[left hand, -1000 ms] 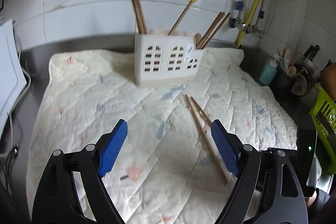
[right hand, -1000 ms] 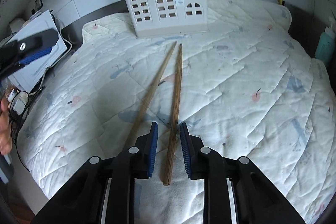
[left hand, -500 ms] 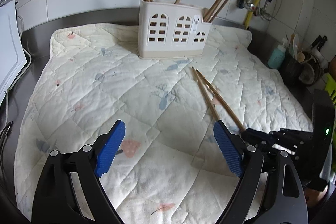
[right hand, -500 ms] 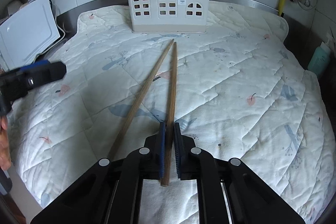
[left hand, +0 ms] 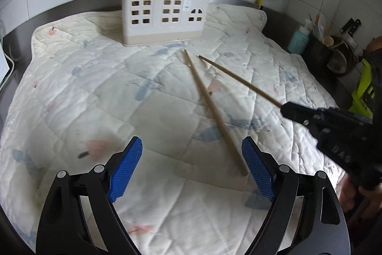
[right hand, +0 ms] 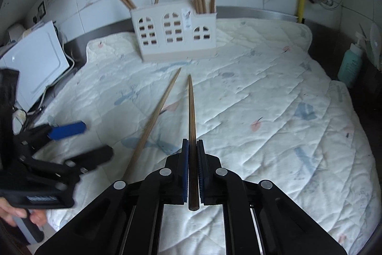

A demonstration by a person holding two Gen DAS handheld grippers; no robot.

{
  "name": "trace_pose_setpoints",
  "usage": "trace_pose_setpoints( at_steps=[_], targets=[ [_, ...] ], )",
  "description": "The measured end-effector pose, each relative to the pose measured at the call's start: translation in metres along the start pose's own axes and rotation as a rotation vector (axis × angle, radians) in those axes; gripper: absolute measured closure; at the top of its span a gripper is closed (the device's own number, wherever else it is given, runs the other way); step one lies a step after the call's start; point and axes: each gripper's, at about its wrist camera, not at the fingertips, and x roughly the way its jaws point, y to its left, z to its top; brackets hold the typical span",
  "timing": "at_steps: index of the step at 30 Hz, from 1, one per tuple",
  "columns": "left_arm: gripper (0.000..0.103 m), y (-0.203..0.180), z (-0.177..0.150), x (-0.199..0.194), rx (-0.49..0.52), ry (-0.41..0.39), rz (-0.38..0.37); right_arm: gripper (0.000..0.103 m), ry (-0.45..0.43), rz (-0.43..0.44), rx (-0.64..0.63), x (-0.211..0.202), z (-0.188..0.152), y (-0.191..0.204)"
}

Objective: Organize utensils
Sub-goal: 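Close the right gripper on one chopstick while the left gripper grasps the other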

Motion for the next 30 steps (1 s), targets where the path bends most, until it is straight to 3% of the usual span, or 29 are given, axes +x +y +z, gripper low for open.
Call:
trace_pose_setpoints(
  at_steps=[11, 23, 27, 30],
  targets=[
    [0.063, -0.019, 0.001, 0.025, -0.091, 0.040, -0.054, 0.097, -0.045, 0.031, 0.029, -0.015, 0.001, -0.010],
    [0.078, -0.028, 0.009, 0.041, -0.123, 0.038, -0.024, 0.097, -0.052, 0.052, 0.055, -0.016, -0.001, -0.020],
    [0.089, -0.032, 0.009, 0.044, -0.091, 0.034, 0.033, 0.097, -0.053, 0.052, 0.053, -0.016, -0.001, -0.019],
    [0.092, -0.037, 0.007, 0.043, -0.057, 0.021, 0.070, 0.097, -0.054, 0.051, 0.052, -0.017, -0.001, -0.019]
  ],
)
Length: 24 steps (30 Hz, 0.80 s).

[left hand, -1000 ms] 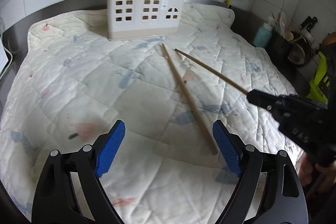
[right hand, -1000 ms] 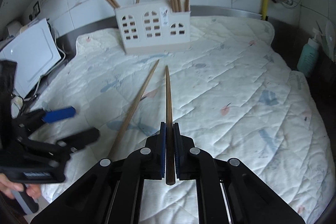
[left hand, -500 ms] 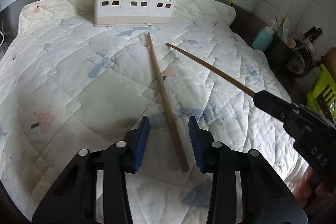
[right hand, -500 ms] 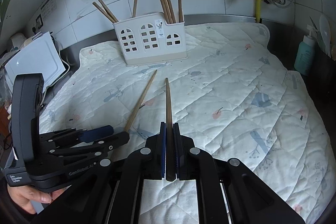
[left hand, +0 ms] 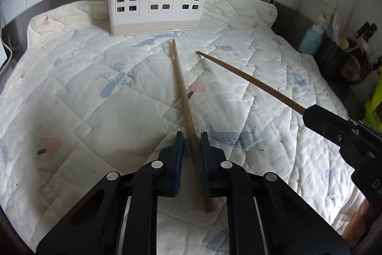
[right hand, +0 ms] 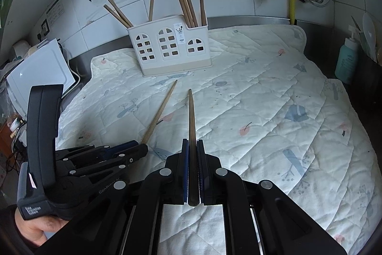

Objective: Organize utensils
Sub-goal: 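Close the right gripper on one chopstick while the left gripper grasps the other, then lift both chopsticks upright and carry them over the white holder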

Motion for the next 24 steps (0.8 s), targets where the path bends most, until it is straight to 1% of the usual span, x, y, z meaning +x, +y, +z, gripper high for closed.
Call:
trace_pose_setpoints(
  at_steps=[4, 8, 11, 15, 17, 22, 24],
  targets=[
    [0.092, 0.001, 0.001, 0.000, -0.007, 0.009, -0.003, 0.097, -0.002, -0.002, -0.001, 0.000, 0.000, 0.000],
    [0.092, 0.006, 0.003, 0.002, -0.049, 0.013, -0.023, 0.097, -0.007, -0.002, -0.001, -0.001, 0.001, 0.002],
    [0.092, 0.003, 0.002, 0.003, -0.029, 0.011, -0.021, 0.097, -0.007, 0.000, -0.002, -0.001, 0.002, 0.002],
    [0.098, 0.011, 0.006, 0.000, -0.031, 0.023, -0.066, 0.097, -0.017, 0.000, -0.007, -0.006, 0.004, 0.003],
    [0.098, 0.015, 0.007, -0.003, -0.028, 0.021, -0.075, 0.097, -0.027, -0.003, -0.016, -0.010, 0.008, 0.004],
    [0.098, 0.029, 0.016, -0.020, -0.014, -0.014, -0.117, 0.097, -0.064, -0.002, -0.035, -0.021, 0.021, 0.005],
    [0.098, 0.033, 0.021, -0.030, -0.010, -0.044, -0.139, 0.097, -0.077, 0.002, -0.039, -0.025, 0.026, 0.006]
  ],
)
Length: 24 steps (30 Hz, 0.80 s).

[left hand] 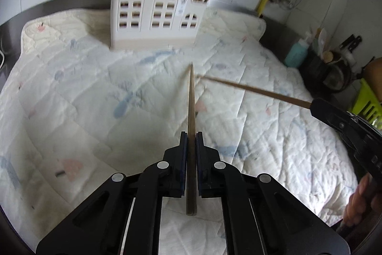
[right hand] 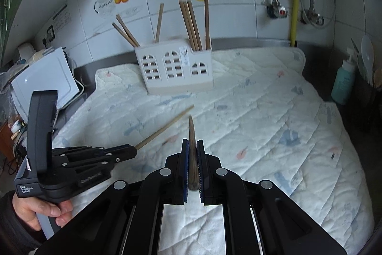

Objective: Organize utensils
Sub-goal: 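Lift both chopsticks upright and carry them over the white holder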

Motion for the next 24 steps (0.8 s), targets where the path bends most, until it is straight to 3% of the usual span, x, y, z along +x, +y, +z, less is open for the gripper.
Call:
trace_pose_setpoints(
  at_steps=[6, 15, 24],
  targets=[
    [0.098, 0.003, 0.017, -0.018, 0.038, -0.083, -0.031, 0.097, -0.019, 0.029, -0.006, -0.004, 0.024, -0.002],
    [0.098, 0.008, 0.048, -0.030, 0.102, -0.111, -0.024, 0.097, -0.026, 0.049, -0.057, -0.004, 0.072, -0.008],
    [0.098, 0.017, 0.084, -0.044, 0.148, -0.144, -0.002, 0.097, -0.098, -0.006, -0.116, -0.003, 0.156, -0.019]
  ],
)
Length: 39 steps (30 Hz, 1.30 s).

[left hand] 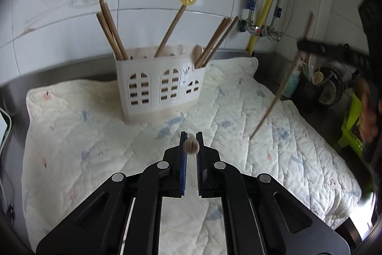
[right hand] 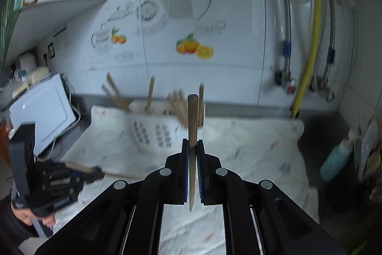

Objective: Organize utensils
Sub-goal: 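Lift both chopsticks upright and carry them over the white holder, then lower the chopsticks into the holder and open both grippers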

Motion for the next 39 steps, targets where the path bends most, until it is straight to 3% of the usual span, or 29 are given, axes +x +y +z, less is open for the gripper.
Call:
trace_pose_setpoints(
  at_steps=[10, 19, 27, 33, 39],
  targets=[
    [0.098, 0.008, 0.043, -0.005, 0.021, -0.039, -0.008, 0.097, -0.129, 0.009, -0.022, 0.011, 0.084, -0.001],
    [0.098, 0.013, 0.101, -0.025, 0.057, -0.136, 0.009, 0.097, -0.175, 0.008, -0.025, 0.044, 0.124, 0.000],
    [0.098, 0.022, 0.158, -0.048, 0.061, -0.264, 0.073, 0.097, -0.108, 0.010, 0.013, 0.097, 0.118, -0.012],
    [0.098, 0.024, 0.181, -0.039, 0.089, -0.333, 0.152, 0.097, -0.040, 0.019, -0.012, 0.128, 0.098, -0.010],
    [0.098, 0.034, 0.175, -0.008, 0.069, -0.278, 0.185, 0.097, 0.005, 0.028, -0.038, 0.139, 0.083, -0.007]
  ],
)
